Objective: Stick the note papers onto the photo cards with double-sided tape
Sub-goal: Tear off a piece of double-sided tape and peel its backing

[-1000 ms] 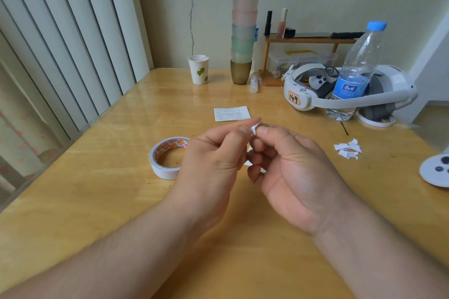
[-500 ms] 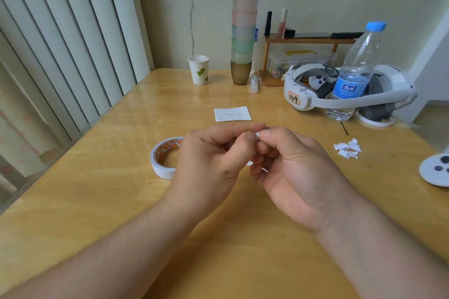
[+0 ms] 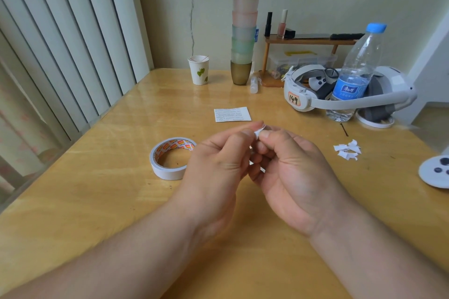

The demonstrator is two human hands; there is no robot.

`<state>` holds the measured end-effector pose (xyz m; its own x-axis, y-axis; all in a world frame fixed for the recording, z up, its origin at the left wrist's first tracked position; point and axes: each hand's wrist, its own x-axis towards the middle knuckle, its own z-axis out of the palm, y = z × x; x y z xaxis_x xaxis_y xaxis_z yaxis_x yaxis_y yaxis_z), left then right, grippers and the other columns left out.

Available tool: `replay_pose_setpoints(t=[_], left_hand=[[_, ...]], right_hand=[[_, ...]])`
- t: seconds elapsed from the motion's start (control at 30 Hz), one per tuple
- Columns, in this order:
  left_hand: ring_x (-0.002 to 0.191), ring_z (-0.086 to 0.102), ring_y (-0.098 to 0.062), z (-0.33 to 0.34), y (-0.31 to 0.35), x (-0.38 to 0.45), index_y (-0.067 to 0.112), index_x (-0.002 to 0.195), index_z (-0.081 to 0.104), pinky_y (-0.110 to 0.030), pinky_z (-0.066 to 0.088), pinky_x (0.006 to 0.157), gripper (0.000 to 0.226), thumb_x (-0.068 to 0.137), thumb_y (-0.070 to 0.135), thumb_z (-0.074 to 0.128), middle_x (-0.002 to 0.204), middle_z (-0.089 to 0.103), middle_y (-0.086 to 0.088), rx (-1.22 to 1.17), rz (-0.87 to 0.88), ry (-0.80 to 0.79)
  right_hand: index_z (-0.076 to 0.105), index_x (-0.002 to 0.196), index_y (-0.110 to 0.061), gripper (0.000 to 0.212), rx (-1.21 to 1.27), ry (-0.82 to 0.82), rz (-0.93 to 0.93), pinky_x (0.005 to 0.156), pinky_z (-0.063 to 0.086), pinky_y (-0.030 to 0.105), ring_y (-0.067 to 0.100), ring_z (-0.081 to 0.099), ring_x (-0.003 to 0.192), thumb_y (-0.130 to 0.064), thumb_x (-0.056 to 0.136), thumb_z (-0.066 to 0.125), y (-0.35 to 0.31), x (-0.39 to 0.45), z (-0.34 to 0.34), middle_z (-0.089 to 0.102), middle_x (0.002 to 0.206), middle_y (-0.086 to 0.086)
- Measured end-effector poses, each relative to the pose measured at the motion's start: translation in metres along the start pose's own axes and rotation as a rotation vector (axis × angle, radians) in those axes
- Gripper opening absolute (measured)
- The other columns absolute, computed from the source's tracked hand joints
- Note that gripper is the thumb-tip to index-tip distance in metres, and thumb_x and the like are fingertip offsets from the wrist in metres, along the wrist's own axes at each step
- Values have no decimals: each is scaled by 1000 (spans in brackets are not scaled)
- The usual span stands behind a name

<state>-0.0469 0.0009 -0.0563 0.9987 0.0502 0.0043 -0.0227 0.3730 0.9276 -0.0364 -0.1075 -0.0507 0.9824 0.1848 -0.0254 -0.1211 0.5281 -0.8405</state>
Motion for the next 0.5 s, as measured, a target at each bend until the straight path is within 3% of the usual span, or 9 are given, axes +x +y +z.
replay_pose_setpoints(t=[0.07, 0.13, 0.27, 0.5], left_hand=[[58, 40, -10, 2, 2, -1, 19, 91, 82, -23, 42, 60, 24, 99, 17, 60, 58, 33, 3, -46, -52, -12], [63, 39, -12, 2, 3, -1, 23, 76, 80, -30, 39, 69, 26, 97, 21, 64, 60, 33, 3, -50, -77, -14], [63, 32, -13, -1, 5, 0, 24, 82, 82, -39, 32, 79, 22, 98, 22, 66, 61, 31, 2, -21, -46, 13], [58, 45, -6, -8, 3, 5, 25, 87, 85, -16, 44, 61, 31, 100, 10, 62, 56, 55, 15, 195, 194, 22]], right_hand=[[60, 72, -16, 29, -25, 5, -6, 62, 39, 28, 14, 50, 62, -5, 98, 53, 1, 1, -1, 49, 65, -2], [62, 72, -19, 27, -37, 6, -3, 63, 38, 29, 14, 49, 65, -7, 95, 57, 1, 2, -2, 49, 67, -2], [65, 73, -18, 21, -74, 4, 3, 61, 45, 25, 14, 50, 68, -9, 92, 64, 0, 2, -4, 51, 71, 0], [70, 65, -17, 20, -56, 44, 39, 65, 45, 29, 13, 52, 65, -18, 86, 71, -9, -1, -2, 54, 69, 2]])
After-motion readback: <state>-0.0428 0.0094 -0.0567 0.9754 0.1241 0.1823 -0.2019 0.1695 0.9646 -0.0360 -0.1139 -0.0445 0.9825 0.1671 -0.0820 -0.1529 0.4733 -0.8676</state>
